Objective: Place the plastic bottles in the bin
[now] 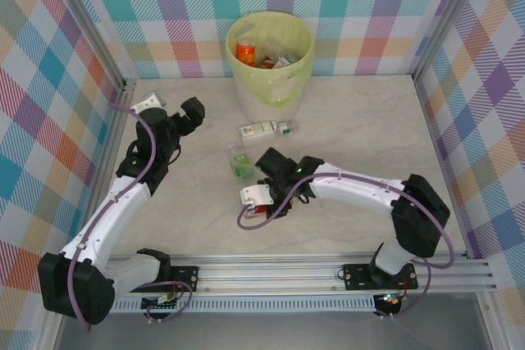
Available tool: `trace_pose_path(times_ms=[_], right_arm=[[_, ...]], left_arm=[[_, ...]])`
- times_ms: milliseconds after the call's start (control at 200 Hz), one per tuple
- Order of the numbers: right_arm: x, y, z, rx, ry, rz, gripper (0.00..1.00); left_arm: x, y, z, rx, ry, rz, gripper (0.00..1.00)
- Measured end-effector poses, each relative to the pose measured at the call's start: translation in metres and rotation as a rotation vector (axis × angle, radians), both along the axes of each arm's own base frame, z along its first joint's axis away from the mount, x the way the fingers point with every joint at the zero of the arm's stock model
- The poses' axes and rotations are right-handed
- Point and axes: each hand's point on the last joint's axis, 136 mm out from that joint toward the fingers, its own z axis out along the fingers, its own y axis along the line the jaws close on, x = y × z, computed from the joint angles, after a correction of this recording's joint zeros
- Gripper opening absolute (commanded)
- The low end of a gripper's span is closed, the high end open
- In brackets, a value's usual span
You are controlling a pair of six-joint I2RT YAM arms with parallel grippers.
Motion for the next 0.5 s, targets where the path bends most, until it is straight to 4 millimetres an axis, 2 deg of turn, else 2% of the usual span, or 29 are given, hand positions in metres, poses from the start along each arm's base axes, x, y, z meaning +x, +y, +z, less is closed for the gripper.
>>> trace_pose_path(times_ms=[120,275,395,500], right_arm=[[0.019,-0.002,0.046,0.169,-0.019,-0.077,0.55],[0.049,-0.009,0.102,0.383,-0.017,-0.177,0.54],[0.082,-0.019,0.150,0.570,-0.026,-0.268,0.54],[0.113,-0.029,0.202,0.728,-0.073,-0.335,0.56]], left_arm=[[-0.001,0.002,-0.005,0.001,0.017,0.005,1.00],[-0.006,0.005,-0.022,0.002,0.058,0.012,1.00],[-0.011,0.009,-0.037,-0.009,0.098,0.028,1.00],[-0.017,0.011,-0.053,-0.021,0.136,0.037,1.00]])
